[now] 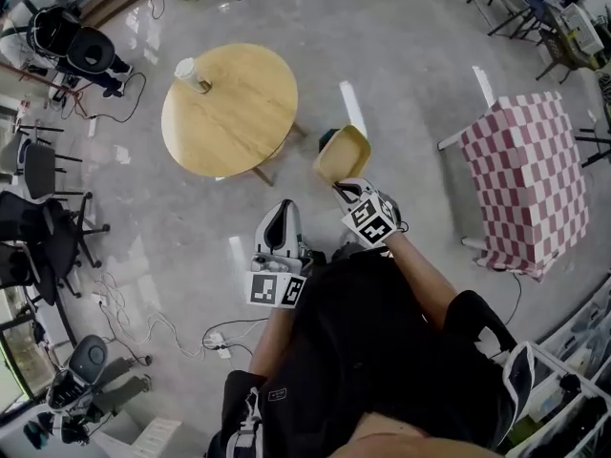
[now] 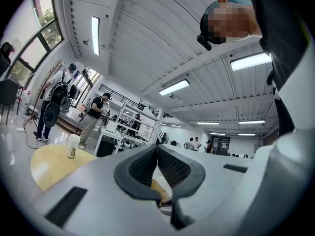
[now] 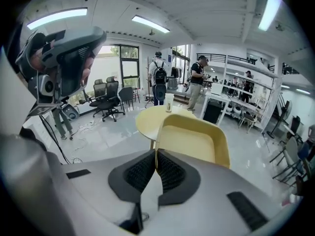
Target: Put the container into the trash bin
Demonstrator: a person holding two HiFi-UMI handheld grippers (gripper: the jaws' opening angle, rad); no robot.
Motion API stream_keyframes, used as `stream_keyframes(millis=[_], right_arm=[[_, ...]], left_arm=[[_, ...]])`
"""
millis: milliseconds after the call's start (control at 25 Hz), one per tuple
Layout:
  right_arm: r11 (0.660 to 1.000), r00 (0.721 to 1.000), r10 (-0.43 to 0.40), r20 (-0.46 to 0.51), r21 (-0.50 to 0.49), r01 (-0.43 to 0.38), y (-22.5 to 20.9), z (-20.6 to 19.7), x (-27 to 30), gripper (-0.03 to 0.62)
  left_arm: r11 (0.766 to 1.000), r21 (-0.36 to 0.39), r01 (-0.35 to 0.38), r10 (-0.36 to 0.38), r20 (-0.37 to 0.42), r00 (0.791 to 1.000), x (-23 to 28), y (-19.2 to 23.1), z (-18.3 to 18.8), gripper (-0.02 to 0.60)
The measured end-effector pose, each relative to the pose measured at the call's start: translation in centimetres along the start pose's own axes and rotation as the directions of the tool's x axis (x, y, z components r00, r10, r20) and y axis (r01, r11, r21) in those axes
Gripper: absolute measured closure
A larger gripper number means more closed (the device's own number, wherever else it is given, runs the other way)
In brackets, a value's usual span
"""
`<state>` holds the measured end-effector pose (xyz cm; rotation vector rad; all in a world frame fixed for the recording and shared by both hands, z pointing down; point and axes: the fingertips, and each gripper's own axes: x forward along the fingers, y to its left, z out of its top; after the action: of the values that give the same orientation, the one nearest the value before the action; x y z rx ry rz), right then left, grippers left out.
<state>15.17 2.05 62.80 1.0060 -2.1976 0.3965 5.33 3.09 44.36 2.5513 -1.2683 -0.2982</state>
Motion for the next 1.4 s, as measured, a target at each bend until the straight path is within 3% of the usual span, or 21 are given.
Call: stream_keyframes(millis=[360,720,1080,1400], right_arm=[[0.999,1.000,-0.023,0.008,0.043,0.023,-5.4,-4.3,-3.8,0.559],[0.993,0.998,-0.063,-0.014,0.094,0.064,-9.4,-5.6,-2.7,0.559],[0.986,0.992,-0.054,-0.110,0.148,0.070,-12.5,-5.4,3.2,0.559],[0.975,0.982,-0.026,-0.187,0.213,0.066,-15.8,-5.5,9.7,0.558]], left_arm=[[1.000,0.018,0.020,-0.020,-0.023,1.000,4.6,-5.8,-1.9,0.569],[0.997,0.011,0.073,-0.072,-0.040,0.997,9.6,-5.4,-2.8,0.569],[0.988,0.000,0.156,-0.155,-0.080,0.985,16.5,-0.9,-2.6,0.569],[0.983,-0.019,0.185,-0.186,-0.134,0.973,22.1,4.2,-3.1,0.569]])
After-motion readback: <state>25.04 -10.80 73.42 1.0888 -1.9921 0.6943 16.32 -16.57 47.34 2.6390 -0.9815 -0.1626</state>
